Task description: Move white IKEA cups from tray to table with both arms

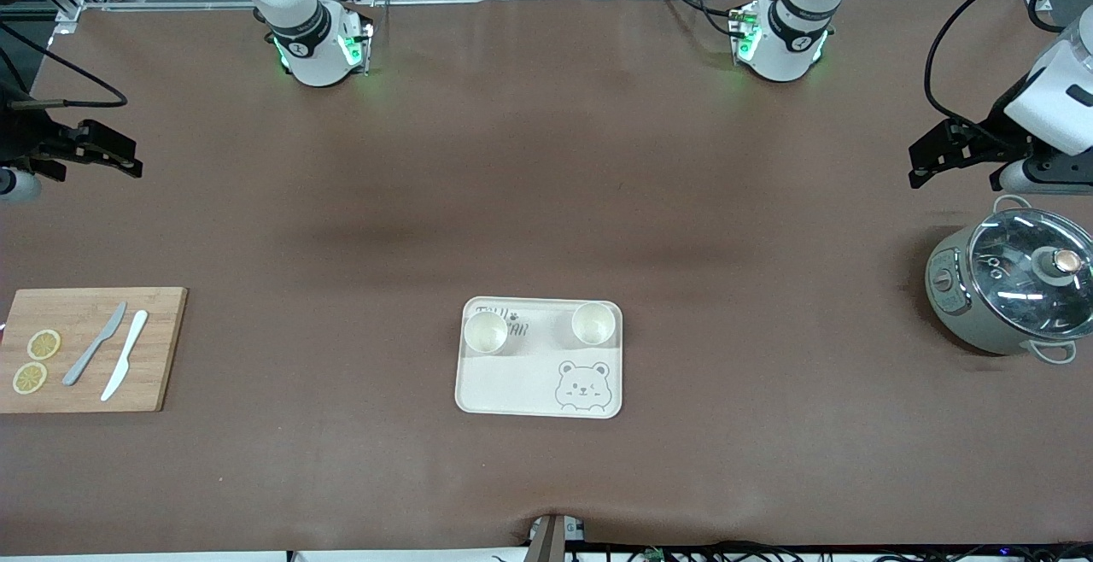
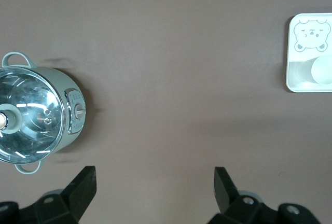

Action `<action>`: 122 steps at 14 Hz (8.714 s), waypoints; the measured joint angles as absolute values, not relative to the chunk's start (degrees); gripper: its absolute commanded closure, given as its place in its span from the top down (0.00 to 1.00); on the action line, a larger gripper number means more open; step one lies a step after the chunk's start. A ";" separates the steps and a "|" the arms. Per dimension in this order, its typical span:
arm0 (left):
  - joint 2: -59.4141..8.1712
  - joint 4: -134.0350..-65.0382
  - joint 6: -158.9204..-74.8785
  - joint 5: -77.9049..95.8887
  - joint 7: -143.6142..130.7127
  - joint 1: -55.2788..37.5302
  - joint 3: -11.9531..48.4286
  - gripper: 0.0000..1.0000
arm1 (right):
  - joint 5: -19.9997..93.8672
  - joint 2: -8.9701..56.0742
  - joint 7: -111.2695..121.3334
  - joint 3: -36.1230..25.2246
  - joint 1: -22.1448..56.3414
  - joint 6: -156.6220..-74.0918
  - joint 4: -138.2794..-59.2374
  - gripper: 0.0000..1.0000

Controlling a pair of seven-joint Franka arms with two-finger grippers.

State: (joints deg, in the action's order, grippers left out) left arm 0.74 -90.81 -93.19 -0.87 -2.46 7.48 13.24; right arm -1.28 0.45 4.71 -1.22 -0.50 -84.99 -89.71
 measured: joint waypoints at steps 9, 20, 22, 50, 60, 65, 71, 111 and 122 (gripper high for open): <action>-0.08 -90.00 -93.24 -0.87 -2.46 7.59 13.10 1.00 | -1.28 0.46 4.70 -1.23 -0.55 -84.99 -89.71 1.00; -4.75 -88.87 -94.21 -0.87 -2.68 5.66 14.06 1.00 | -1.28 1.34 4.70 -1.26 -1.20 -85.33 -89.72 1.00; -5.33 -88.78 -94.21 -0.87 -2.68 4.67 14.11 1.00 | -1.28 1.59 4.70 -1.26 -1.22 -85.40 -89.72 1.00; -35.71 -84.36 -127.05 -1.10 -22.99 -18.38 13.91 0.81 | -3.38 14.89 4.80 -0.18 -0.70 -98.36 -89.66 1.00; -42.73 -84.12 -133.39 -3.95 -30.22 -20.81 13.76 0.55 | 8.97 23.73 -13.43 0.29 6.87 -106.11 -89.66 1.00; -44.96 -84.07 -135.96 -3.96 -30.61 -21.40 13.76 0.13 | 9.23 28.68 -29.20 0.48 13.26 -114.31 -89.67 1.00; -45.54 -83.95 -136.15 -4.00 -31.24 -22.28 13.58 0.00 | 13.56 35.60 -45.78 0.55 19.42 -120.28 -87.25 1.00; -25.67 -110.36 -129.35 -6.22 1.88 11.29 14.36 0.00 | 11.01 30.77 -7.09 -1.61 2.80 -104.10 -89.48 0.00; -27.63 -110.70 -130.00 -5.17 1.68 11.14 14.63 1.00 | 4.27 26.58 14.49 -0.93 -7.32 -124.97 -110.36 0.00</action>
State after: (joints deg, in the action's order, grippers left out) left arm -27.63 -110.70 -130.00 -5.17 1.68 11.14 14.63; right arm 4.27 26.58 14.49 -0.93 -7.32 -124.97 -110.36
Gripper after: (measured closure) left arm 0.705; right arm 0.978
